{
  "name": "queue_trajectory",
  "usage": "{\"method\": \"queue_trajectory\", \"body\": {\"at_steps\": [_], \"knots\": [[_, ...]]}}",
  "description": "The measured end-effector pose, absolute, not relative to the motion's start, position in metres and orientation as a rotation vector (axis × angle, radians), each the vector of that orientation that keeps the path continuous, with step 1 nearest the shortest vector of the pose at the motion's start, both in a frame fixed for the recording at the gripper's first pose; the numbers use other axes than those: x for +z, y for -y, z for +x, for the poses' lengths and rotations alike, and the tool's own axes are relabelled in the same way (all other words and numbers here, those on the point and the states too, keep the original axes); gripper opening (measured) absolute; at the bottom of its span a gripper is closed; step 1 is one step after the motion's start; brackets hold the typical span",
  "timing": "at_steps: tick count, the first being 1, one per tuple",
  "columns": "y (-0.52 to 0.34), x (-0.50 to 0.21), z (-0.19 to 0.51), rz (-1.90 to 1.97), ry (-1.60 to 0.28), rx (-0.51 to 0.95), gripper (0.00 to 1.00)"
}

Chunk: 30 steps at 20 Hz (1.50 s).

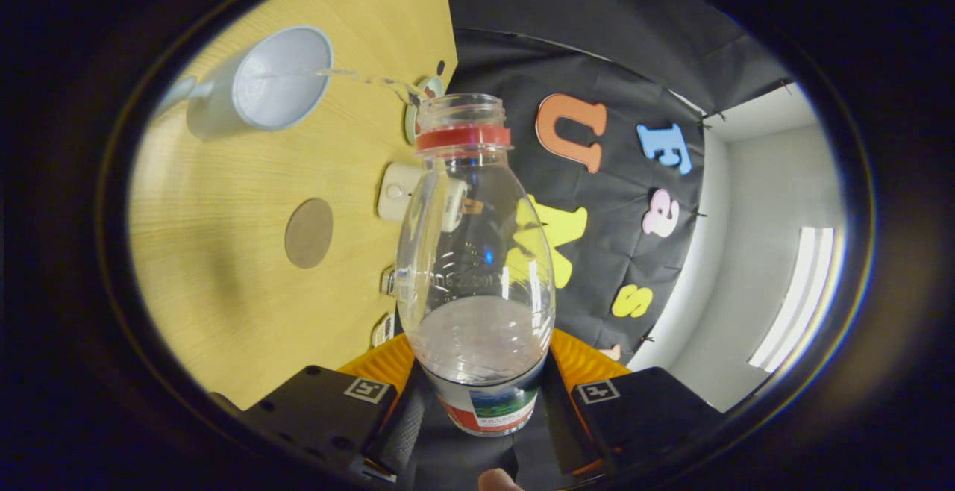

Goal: Take the bottle from table, then pour the juice into the cup, finally place the bottle on the coaster

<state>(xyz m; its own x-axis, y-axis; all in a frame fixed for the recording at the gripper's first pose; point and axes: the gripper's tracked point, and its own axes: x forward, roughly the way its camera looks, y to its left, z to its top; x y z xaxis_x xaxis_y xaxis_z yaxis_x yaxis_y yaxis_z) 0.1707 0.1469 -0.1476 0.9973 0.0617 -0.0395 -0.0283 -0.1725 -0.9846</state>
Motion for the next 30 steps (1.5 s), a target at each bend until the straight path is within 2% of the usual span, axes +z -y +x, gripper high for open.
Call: {"method": "queue_trajectory", "body": {"at_steps": [30], "knots": [[-0.162,-0.121,0.164,-1.85,0.078,0.054,0.76]]}}
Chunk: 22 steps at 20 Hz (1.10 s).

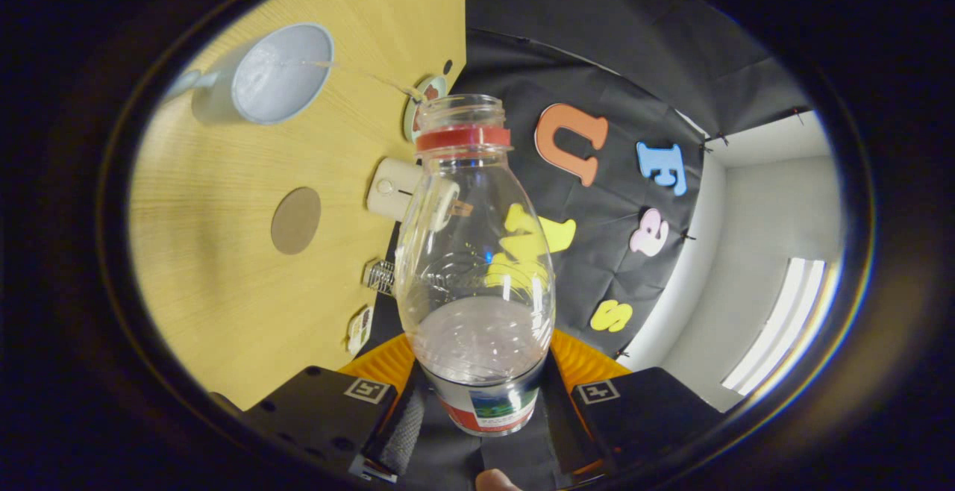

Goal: Take the bottle from table, then pour the juice into the cup, finally place the bottle on the coaster

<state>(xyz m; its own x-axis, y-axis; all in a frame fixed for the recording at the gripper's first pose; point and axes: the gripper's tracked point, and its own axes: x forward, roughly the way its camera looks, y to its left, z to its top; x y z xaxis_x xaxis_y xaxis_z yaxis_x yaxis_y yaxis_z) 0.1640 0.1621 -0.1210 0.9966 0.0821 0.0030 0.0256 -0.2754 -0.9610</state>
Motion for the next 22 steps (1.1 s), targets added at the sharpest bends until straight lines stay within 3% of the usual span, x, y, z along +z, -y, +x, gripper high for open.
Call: {"method": "queue_trajectory", "body": {"at_steps": [22], "knots": [[-0.165,-0.103,0.161,-1.911,0.112,0.016,0.76]]}}
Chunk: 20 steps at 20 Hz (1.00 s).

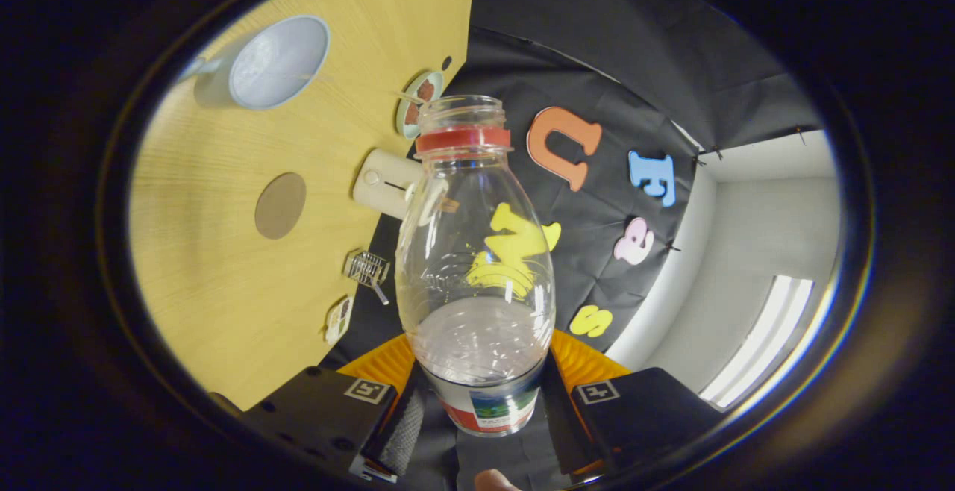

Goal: Take the bottle from table, then pour the juice into the cup, finally place the bottle on the coaster

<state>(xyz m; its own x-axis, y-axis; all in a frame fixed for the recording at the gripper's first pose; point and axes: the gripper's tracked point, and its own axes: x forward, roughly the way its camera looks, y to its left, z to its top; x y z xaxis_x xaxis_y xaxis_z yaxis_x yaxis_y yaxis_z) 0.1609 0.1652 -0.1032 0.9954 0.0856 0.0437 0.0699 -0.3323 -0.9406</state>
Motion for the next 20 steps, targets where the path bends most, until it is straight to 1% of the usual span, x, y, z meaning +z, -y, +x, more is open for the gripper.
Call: {"method": "queue_trajectory", "body": {"at_steps": [5,10,16,20], "knots": [[-0.174,-0.102,0.161,-1.914,0.134,0.018,0.76],[-0.177,-0.101,0.156,-1.828,0.139,0.028,0.76],[-0.174,-0.11,0.15,-1.623,0.072,0.068,0.76],[-0.163,-0.101,0.144,-1.505,0.055,0.054,0.76]]}}
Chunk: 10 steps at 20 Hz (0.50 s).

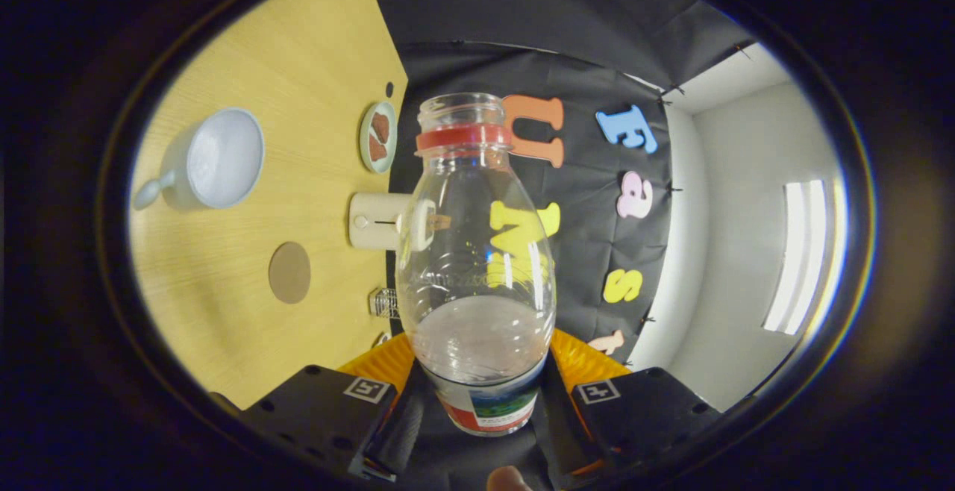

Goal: Take the bottle from table, then pour the juice into the cup, finally place the bottle on the coaster

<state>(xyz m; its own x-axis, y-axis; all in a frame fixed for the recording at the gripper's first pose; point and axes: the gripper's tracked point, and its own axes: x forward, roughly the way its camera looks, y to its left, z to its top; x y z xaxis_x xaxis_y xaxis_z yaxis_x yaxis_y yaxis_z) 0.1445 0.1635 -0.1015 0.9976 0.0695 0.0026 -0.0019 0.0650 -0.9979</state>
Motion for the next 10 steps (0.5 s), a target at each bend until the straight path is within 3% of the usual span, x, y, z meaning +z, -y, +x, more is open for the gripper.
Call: {"method": "queue_trajectory", "body": {"at_steps": [10], "knots": [[-0.12,-0.113,0.122,-0.741,-0.159,0.162,0.77]]}}
